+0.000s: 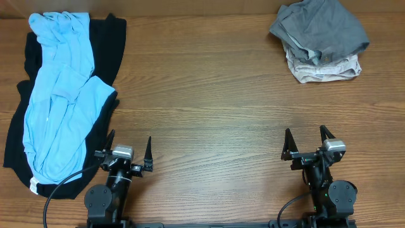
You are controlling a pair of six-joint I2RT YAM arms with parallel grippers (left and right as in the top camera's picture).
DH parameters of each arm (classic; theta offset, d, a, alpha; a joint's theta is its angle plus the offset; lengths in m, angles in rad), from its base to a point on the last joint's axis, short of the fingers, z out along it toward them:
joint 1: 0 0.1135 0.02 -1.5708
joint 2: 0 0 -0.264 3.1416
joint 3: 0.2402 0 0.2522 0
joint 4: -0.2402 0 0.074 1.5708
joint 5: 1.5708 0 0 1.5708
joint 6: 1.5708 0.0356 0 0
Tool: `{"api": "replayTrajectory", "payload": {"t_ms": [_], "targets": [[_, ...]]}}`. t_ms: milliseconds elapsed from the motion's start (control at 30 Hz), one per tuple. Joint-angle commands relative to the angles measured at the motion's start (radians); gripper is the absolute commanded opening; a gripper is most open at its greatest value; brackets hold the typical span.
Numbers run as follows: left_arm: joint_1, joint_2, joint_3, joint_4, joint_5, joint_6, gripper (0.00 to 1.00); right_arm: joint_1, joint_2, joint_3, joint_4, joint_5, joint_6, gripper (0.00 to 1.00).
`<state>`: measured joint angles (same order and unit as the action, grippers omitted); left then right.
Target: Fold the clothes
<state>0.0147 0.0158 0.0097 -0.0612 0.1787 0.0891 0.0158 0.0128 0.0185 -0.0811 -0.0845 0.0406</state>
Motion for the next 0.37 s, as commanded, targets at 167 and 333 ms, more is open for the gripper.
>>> {"api": "replayTrajectory", "payload": {"t_ms": [167,333], "targets": [[-0.002,-0.011,-0.005,-0.001,-0.013,0.019,1.00,0.007,-0.010,-0.011,0.005,0.009,-0.004,1.00],[-0.002,-0.011,-0.005,-0.001,-0.013,0.019,1.00,0.007,-0.010,-0.011,0.004,0.009,-0.004,1.00]]}}
